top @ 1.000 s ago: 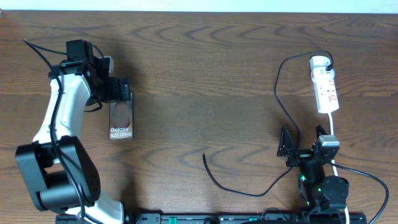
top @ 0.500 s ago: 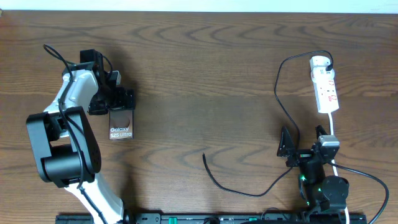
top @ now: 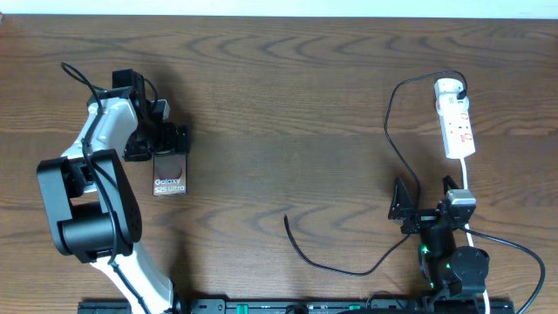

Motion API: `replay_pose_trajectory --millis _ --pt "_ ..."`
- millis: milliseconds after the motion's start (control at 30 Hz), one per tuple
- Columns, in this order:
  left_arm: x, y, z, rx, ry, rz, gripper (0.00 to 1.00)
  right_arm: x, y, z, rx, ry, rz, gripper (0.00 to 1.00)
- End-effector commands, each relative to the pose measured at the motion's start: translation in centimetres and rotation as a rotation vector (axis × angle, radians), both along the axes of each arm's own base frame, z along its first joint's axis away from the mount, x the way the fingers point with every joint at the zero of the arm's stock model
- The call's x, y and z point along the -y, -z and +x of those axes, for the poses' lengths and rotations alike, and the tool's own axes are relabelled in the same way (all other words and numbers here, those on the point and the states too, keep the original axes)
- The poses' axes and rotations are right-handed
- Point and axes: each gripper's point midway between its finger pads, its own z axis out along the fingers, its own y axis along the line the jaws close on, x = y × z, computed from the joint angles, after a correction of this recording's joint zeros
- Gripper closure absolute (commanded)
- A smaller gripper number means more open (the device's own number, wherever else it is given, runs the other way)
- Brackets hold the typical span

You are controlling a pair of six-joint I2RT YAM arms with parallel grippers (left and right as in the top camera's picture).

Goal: Plug charger to phone and switch on socket
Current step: 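Close the left gripper on the phone's long edges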

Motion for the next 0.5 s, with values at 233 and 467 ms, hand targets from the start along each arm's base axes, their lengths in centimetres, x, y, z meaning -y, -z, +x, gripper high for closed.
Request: replay_pose_trajectory --millis 233,467 --pt "-0.6 0.9 -1.7 -0.050 0.007 0.040 0.01 0.3 0.0 0.0 0.001 0.013 -0.004 0.01" --pt "0.1 1.3 -2.2 -0.067 0.035 0.045 0.01 0.3 0.0 0.0 0.001 0.013 -0.004 0.01"
